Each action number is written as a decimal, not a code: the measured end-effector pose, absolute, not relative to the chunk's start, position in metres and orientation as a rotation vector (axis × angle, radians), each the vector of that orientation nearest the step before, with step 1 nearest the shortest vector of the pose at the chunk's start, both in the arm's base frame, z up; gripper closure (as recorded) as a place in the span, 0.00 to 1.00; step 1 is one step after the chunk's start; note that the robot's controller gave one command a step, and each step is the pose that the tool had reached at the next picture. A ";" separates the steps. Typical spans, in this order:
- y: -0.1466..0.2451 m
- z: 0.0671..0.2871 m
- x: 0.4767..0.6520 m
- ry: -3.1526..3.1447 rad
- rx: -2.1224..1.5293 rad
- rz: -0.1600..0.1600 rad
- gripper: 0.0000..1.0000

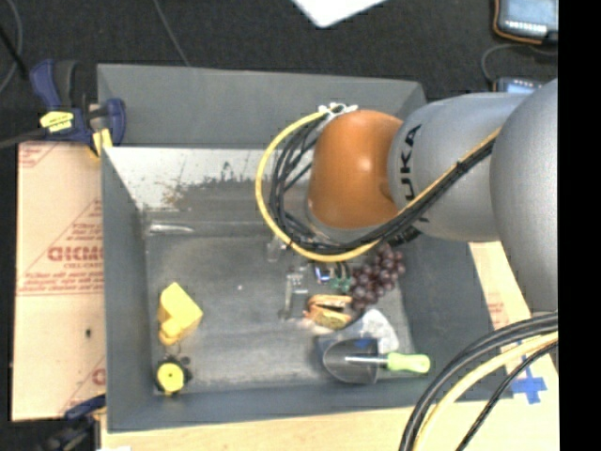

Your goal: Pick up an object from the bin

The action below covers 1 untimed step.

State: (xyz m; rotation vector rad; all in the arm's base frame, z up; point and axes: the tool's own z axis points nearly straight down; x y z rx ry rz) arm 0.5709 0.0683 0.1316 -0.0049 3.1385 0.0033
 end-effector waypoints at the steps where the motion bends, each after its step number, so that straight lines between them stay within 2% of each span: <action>1: 0.003 0.085 0.566 3.139 0.042 0.003 0.00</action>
Offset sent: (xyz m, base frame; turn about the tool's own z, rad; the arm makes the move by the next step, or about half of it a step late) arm 0.0201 -0.1087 -0.0020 -0.0670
